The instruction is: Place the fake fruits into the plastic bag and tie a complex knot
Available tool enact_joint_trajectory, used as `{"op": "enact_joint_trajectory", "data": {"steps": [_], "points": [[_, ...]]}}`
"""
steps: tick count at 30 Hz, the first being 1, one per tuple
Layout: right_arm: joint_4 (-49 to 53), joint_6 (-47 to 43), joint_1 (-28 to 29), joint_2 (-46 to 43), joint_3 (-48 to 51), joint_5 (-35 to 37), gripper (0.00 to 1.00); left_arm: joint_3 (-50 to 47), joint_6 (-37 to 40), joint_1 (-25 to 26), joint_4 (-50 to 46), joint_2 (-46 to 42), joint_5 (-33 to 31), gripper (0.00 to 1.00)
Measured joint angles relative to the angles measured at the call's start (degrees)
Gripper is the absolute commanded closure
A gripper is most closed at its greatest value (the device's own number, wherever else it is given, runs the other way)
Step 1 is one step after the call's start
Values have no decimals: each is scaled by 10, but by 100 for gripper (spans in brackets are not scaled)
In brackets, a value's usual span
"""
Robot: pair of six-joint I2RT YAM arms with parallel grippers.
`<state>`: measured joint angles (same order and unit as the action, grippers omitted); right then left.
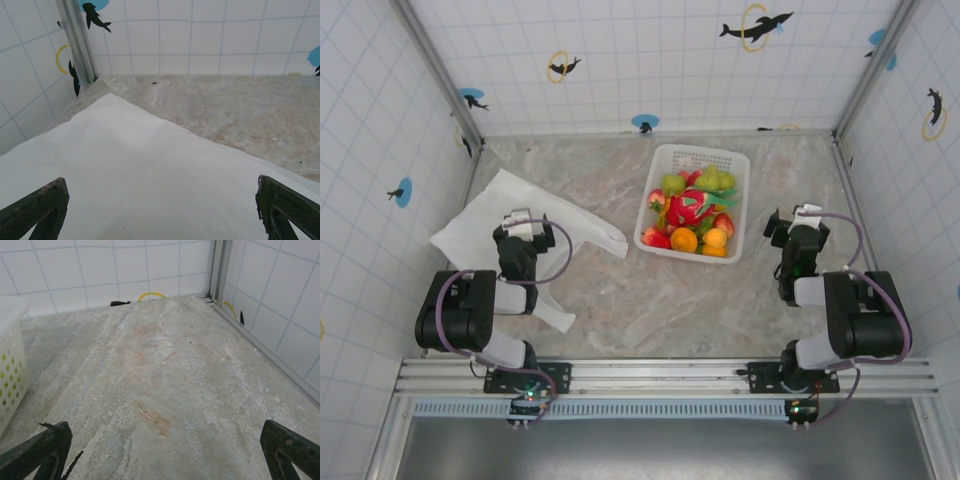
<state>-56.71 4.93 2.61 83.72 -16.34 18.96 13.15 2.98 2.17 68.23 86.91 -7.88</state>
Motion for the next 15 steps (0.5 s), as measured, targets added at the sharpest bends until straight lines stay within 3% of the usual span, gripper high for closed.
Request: {"op": "enact_joint_trajectory", "data": {"steps": [15], "points": [[0,0,-1,0,0,-9,0,0,0,0,0,0,5,3]]}}
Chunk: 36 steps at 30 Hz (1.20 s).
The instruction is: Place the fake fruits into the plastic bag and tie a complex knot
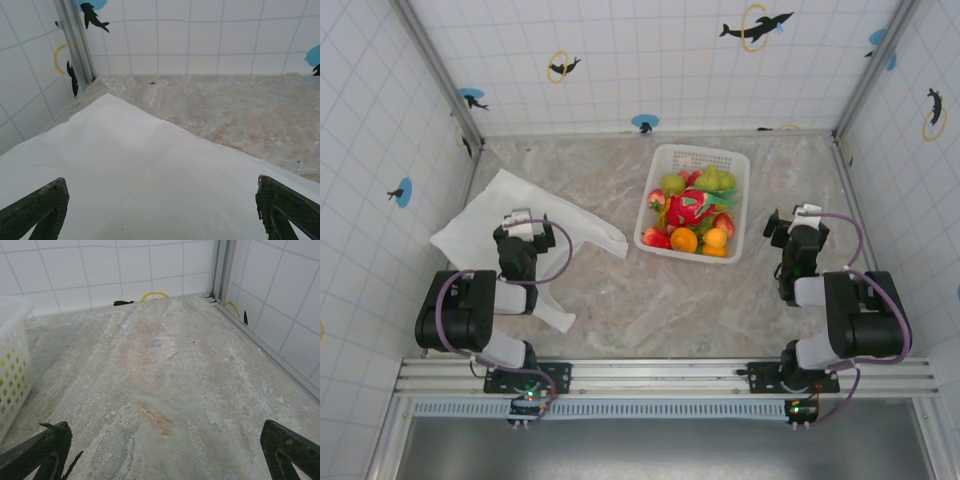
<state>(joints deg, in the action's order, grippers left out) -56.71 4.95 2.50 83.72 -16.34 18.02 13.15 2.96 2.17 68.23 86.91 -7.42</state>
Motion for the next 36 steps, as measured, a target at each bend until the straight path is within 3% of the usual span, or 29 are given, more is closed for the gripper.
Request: {"op": "enact_joint_trajectory", "data": {"steps": [4,8,15,20,28,36], "points": [[0,0,-2,0,0,-1,0,2,0,0,-15,-8,1,2],[44,1,-2,-45,0,2,1,33,1,0,-114,-86,11,2],[255,76,-2,-217,-87,-16,0,190,-33,0,-333,-239,53,2],[403,154,-3,-270,-164,-69,1,259,-110,0,-455,-288,113,2],[554,234,-7,-256,-206,-216,0,229,-238,0,-598,-335,202,2],[592,277,2,-163,-224,-323,1,180,-268,0,-710,-389,223,3]]}}
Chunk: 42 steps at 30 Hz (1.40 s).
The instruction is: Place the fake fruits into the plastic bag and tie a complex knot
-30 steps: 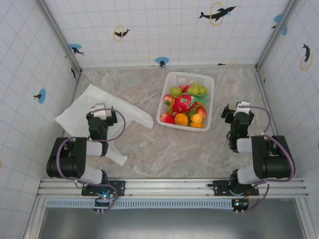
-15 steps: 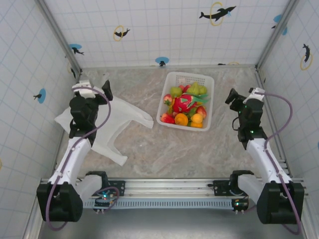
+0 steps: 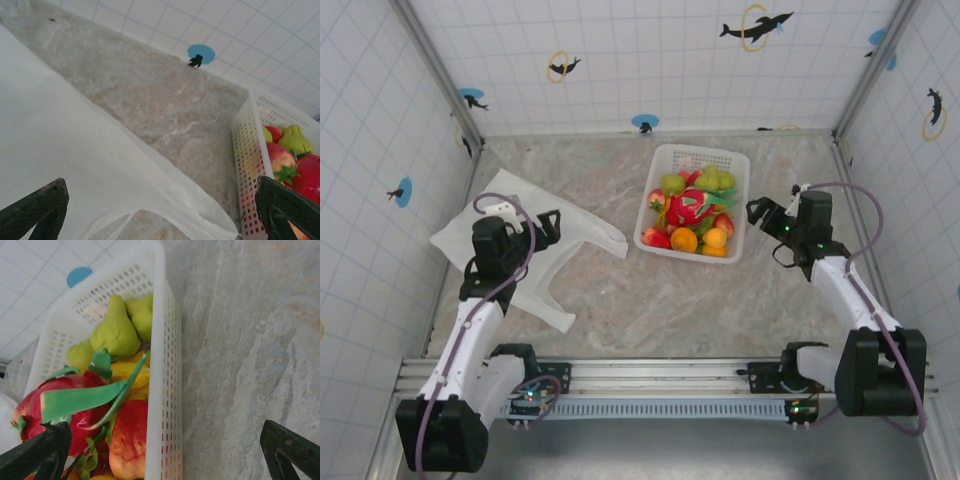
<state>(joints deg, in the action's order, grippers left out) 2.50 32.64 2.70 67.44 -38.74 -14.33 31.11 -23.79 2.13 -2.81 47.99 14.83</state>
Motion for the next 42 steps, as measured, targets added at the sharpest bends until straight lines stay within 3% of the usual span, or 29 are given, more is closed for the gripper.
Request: {"op": "enact_joint_trajectory", "data": {"steps": [7,21,37,42], "points": [[17,14,15,83,-36,-52,18,-14,-3,0,-42,-36,-5,3],[38,20,26,128,-45,-70,57,-14,-3,0,-63,-42,-9,2],[40,9,35,137,-55,-72,89,-12,-3,0,-81,-53,-24,2],[42,6,21,135,-55,-84,93,-5,-3,0,-96,-58,-29,3]]}}
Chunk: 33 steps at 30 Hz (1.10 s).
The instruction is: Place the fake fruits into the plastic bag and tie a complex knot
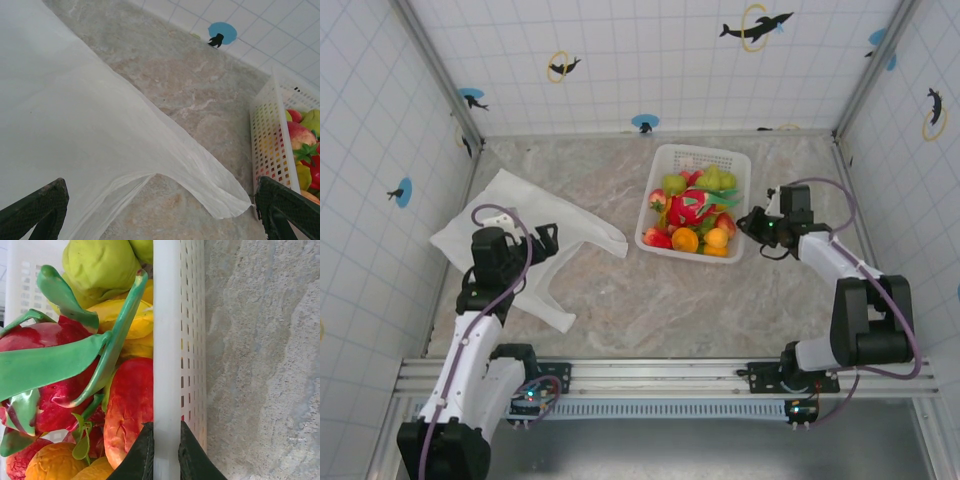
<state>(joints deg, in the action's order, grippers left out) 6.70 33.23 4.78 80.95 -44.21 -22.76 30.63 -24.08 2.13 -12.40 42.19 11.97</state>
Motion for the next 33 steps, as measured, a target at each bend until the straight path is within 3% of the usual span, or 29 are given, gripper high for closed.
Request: {"op": "enact_joint_trajectory", "data": {"steps": [12,17,22,25,33], "points": [[103,-99,-134,12,-77,-38,96,25,2,0,-20,-9,-10,2],[164,-177,-189,98,-181,-64,97,33,8,0,-35,-8,-11,3],[210,-243,-209,203,-278,-85,95,62,29,0,-56,7,-10,3],[208,-257,-214,240,-301,-105,89,92,49,0,-81,25,-8,6],[200,-259,-223,266,-319,-118,58,151,97,0,-139,73,-11,9]]}}
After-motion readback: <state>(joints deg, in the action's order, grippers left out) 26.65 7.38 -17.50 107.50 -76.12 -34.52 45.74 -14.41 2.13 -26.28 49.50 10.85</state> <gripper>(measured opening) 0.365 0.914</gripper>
